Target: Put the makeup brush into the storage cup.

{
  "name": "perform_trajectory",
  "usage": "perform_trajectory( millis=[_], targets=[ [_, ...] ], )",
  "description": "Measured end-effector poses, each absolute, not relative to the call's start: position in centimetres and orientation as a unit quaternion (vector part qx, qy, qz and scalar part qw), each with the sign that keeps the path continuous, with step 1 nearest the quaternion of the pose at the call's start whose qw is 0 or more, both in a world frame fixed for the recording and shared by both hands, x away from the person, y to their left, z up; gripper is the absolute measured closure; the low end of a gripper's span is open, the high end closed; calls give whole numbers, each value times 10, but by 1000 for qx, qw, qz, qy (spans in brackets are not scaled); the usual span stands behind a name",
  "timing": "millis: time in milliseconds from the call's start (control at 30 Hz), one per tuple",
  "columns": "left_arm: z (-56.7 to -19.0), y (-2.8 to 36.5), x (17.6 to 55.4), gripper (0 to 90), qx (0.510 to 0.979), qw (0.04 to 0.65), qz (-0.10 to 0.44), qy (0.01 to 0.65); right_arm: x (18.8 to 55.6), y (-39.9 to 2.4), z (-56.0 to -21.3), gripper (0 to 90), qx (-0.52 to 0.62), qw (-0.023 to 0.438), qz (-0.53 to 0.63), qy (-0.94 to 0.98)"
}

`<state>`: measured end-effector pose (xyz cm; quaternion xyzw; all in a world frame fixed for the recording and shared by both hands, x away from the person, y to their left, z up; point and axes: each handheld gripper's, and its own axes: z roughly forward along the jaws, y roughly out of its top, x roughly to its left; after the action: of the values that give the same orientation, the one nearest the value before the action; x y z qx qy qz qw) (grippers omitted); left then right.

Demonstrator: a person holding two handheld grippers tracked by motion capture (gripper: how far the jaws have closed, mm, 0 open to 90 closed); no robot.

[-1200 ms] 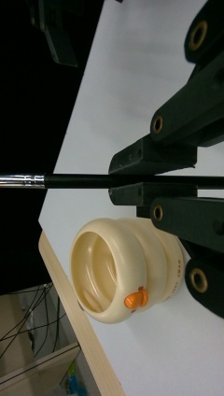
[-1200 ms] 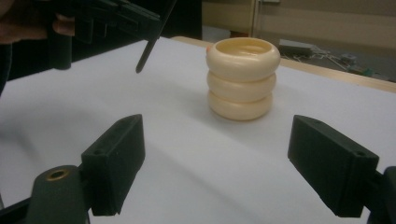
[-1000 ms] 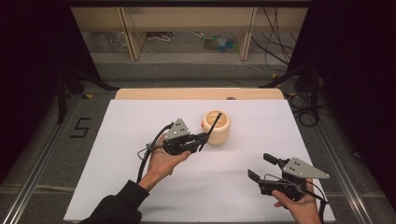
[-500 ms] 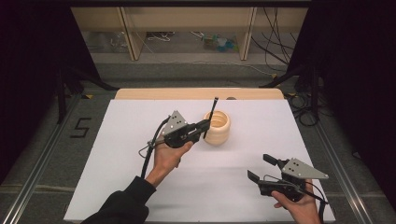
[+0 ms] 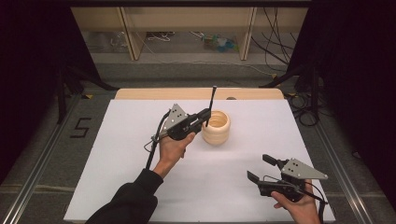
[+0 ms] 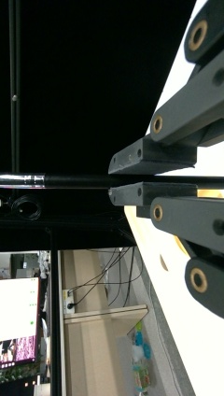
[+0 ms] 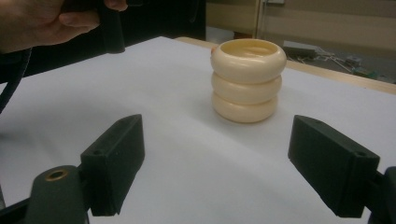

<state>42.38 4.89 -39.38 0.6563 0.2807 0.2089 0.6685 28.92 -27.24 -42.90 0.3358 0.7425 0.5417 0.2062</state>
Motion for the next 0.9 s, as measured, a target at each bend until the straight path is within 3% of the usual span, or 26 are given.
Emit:
perform_trajectory(
  millis=[900],
  targets=[
    [-412, 29, 452, 834, 653, 663, 204, 305, 289, -272, -430, 195, 333, 209, 539, 745]
  ],
)
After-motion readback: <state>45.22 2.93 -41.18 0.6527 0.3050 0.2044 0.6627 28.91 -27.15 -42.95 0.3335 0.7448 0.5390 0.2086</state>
